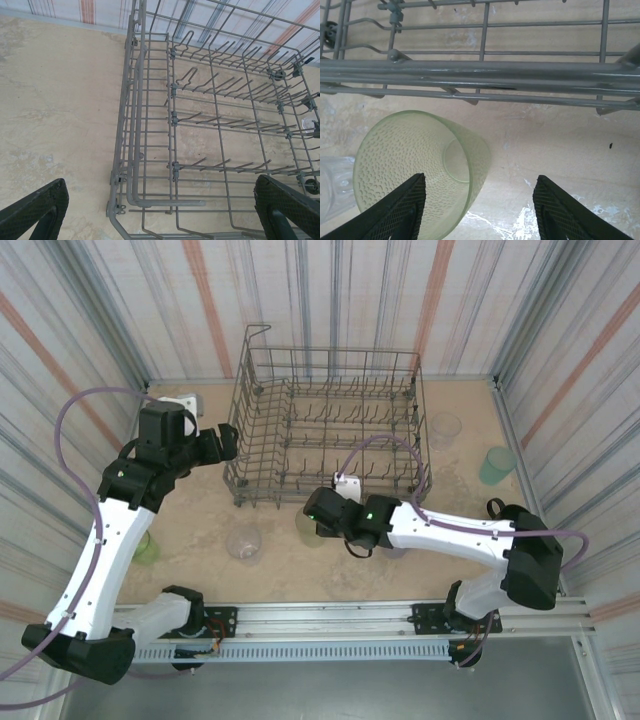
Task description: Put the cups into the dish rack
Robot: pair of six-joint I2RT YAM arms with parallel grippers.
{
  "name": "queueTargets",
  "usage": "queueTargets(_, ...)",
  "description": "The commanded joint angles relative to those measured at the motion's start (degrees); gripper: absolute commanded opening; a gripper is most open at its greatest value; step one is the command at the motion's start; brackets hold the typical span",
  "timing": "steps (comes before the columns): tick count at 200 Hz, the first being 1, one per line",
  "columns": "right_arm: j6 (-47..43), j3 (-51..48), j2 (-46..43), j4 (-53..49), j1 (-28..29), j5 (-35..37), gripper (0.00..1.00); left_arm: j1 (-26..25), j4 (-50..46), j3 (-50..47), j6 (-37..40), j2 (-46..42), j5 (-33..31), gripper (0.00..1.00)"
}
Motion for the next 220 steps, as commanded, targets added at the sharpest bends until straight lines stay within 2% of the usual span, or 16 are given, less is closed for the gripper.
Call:
queueTargets(1, 2.00, -0.62, 1.49, 0.49, 0.49, 0.98, 0.58, -0.21, -1.21, -0.74, 0.83, -0.33, 0.28, 0.99)
queueTargets(17, 2.01, -0.71, 2.10, 0.96, 0.33, 0.64, 0.55, -0.21, -1.09, -0.91, 0.81, -0.28, 0.52, 0.99)
queueTargets(57, 1.92, -0.51, 3.98, 1.23, -0.42, -0.33, 0.37, -0.21, -0.97, -1.13, 0.68, -0.27, 0.67, 0.99)
queueTargets(70, 1.99, -0.42, 4.55, 1.53, -0.91, -1.12, 0.35, -0.21, -1.03, -1.10, 0.52, -0.32, 0.68, 0.99)
queueTargets(144, 1.95, -0.38, 6.38, 1.67, -0.77, -1.55, 0.35, -0.21, -0.90, -1.49, 0.67, -0.23, 0.71, 0.99)
queueTargets(220, 1.40, 4.28, 1.38, -5.63, 4.12, 6.61, 0.42, -0.21, -0.99, -0.04, 0.68, 0.80, 1.06, 0.99)
